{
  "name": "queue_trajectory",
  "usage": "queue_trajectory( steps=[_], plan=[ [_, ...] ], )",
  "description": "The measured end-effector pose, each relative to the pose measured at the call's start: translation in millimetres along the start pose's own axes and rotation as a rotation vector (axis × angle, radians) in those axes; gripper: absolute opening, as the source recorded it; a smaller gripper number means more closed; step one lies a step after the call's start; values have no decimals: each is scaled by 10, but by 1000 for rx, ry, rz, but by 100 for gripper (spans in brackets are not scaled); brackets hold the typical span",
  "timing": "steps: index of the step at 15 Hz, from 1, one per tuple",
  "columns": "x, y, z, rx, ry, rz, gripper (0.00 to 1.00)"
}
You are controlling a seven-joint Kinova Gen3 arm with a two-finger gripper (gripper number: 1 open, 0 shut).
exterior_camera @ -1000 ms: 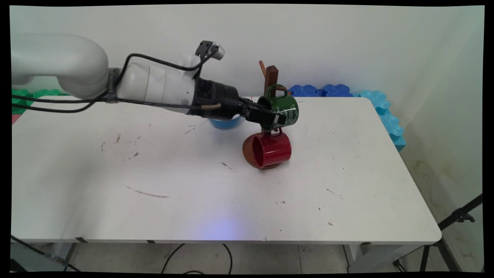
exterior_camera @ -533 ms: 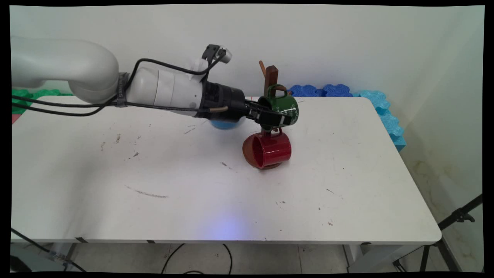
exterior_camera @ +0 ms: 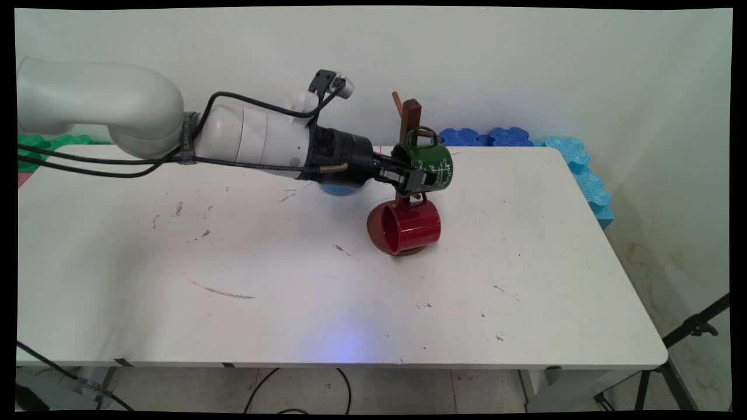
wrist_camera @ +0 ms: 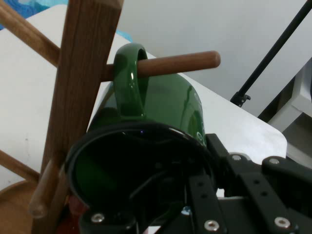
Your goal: Place the picked object on the table
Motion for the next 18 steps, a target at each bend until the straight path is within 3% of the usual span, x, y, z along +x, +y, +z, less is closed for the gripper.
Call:
queue_trajectory(
  steps=[6, 18],
  plan=[
    [18, 53, -35, -13, 3, 2, 0],
    [125, 401, -301, -100, 22, 7, 0]
  ],
)
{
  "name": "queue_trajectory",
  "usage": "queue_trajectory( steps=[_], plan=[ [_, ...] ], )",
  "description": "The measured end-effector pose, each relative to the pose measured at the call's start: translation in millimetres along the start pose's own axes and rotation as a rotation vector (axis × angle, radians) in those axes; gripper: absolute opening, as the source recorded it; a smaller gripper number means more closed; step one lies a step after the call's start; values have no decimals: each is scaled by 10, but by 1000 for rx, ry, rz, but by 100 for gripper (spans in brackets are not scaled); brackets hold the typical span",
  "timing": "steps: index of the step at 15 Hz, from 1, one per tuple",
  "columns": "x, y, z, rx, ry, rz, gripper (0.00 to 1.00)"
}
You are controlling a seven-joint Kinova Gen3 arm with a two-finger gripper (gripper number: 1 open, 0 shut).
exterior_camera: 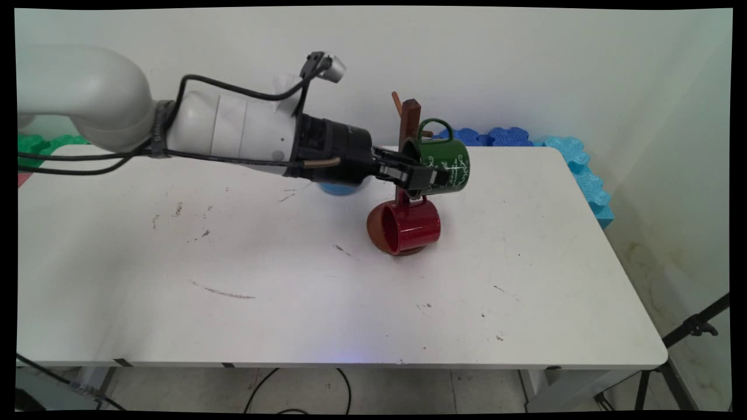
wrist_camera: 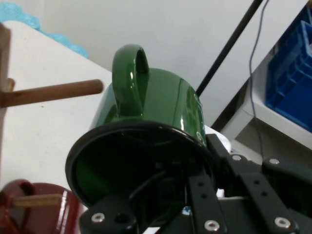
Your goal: Place the picked object on the table
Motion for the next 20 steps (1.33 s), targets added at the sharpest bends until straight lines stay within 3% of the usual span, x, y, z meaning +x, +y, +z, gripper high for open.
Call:
queue_trajectory(
  steps=[3, 8, 13, 20],
  plan=[
    [20, 93, -118, -21, -24, 4, 0],
    [38, 147, -419, -26, -126, 57, 0],
    [26, -28, -782, 22, -283, 107, 0],
    [-7, -335, -1068, 68, -518, 251, 0]
  ],
)
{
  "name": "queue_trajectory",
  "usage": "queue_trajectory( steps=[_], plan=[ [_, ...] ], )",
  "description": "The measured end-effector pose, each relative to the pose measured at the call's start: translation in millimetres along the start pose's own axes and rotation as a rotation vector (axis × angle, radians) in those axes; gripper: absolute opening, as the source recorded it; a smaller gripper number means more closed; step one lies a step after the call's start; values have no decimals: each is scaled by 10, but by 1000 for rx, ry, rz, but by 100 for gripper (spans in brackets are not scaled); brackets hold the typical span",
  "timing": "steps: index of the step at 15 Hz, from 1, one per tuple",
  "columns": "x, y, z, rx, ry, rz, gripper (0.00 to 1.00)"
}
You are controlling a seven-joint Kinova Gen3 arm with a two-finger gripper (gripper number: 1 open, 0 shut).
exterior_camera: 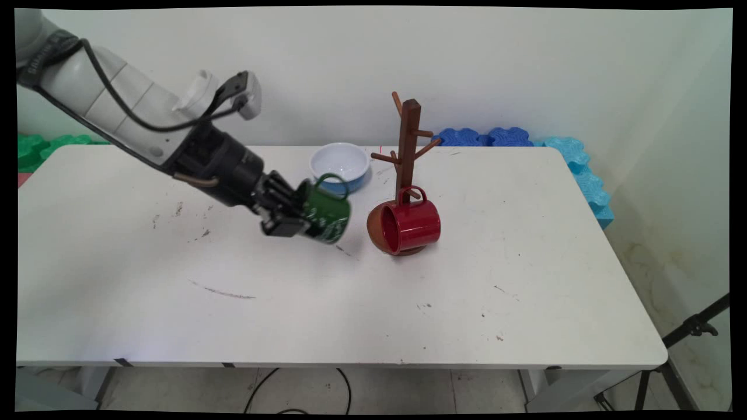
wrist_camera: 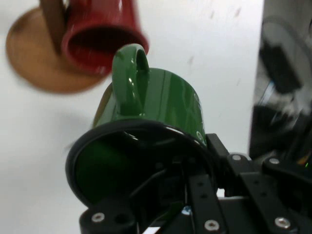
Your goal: Place the picked object on the table
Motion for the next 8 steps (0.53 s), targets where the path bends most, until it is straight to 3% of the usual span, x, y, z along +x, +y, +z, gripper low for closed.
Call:
queue_trajectory(
  steps=[8],
  plan=[
    [-111, -395, 113, 93, -240, 139, 0]
  ],
)
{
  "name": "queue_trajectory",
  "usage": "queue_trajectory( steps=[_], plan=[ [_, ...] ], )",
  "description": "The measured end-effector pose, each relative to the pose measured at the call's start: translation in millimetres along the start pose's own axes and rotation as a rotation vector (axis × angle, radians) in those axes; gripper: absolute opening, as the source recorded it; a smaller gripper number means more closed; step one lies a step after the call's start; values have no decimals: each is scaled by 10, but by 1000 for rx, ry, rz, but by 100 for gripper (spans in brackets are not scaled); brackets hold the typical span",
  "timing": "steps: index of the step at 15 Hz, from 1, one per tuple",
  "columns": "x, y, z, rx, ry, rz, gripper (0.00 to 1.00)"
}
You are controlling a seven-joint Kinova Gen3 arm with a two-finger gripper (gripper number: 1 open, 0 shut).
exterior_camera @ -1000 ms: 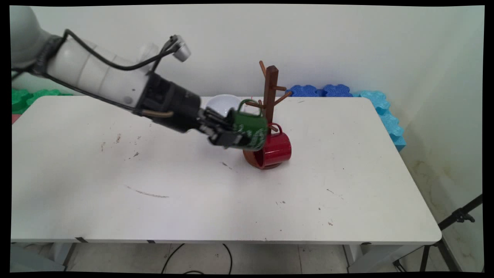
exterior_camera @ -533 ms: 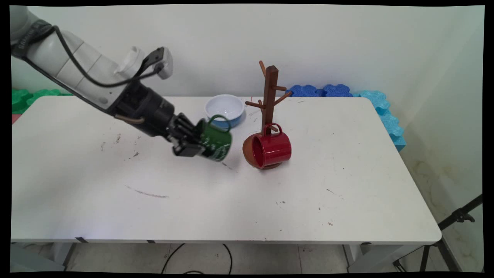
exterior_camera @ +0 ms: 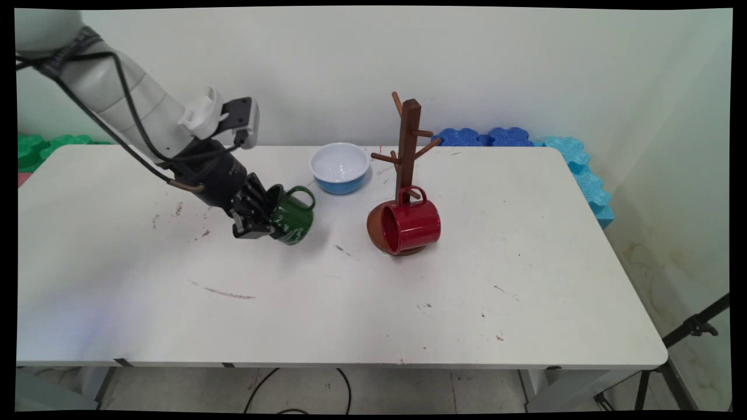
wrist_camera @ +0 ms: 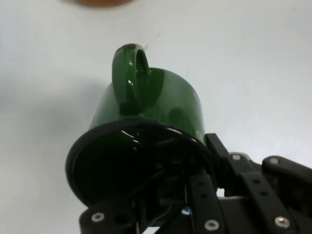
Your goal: Place the picked object on the table
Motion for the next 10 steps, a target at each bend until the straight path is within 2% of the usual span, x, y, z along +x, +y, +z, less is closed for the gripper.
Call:
queue_trajectory(
  steps=[5, 10],
  plan=[
    [19, -222, 175, 54, -122, 49, 0],
    [123, -441, 394, 99, -199, 76, 0]
  ],
)
